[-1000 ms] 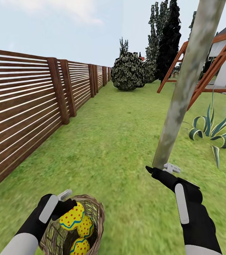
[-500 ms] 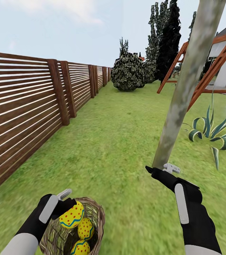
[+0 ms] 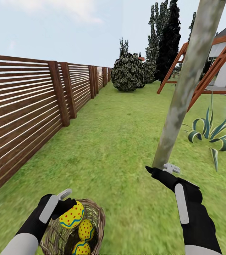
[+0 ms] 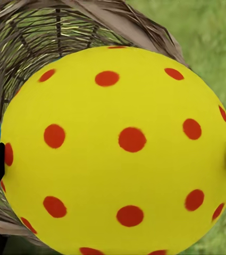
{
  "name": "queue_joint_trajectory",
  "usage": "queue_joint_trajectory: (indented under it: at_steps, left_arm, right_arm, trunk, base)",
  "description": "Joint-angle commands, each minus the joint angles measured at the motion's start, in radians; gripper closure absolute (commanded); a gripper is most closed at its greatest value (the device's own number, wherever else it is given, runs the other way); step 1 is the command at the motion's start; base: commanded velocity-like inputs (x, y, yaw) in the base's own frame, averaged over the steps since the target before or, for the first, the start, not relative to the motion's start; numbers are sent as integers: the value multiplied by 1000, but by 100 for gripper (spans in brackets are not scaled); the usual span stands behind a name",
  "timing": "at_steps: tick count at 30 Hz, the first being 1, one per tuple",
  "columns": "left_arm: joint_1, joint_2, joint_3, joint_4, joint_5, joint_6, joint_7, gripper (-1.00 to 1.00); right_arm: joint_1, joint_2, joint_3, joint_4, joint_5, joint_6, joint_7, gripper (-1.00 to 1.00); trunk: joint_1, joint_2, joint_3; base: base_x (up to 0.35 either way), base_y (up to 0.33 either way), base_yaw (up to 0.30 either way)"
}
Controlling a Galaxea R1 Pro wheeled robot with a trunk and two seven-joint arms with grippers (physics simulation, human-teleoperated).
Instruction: Take the three Easter eggs out of the wicker basket on the lawn in the garden, then place them on the lawn next to a single tree (choose any tree) so that all three eggs are next to the same tree and none are left in the basket.
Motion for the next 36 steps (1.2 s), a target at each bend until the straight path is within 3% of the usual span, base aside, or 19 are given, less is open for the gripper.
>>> queue_joint_trajectory:
  at_steps: [1,36]
  left_arm:
    - [0,0,0,-1,10,2,9,100]
    - [0,0,2,12,10,-18,6,100]
  right_arm:
    - [-1,1,-3,0,2,5,6,-100]
    - [-1,0,-11,1,2,5,6,-100]
  trunk:
    - [-4,7,2]
    - [-138,252,112]
  base:
    - [-96,13,0]
    - [-58,1,0]
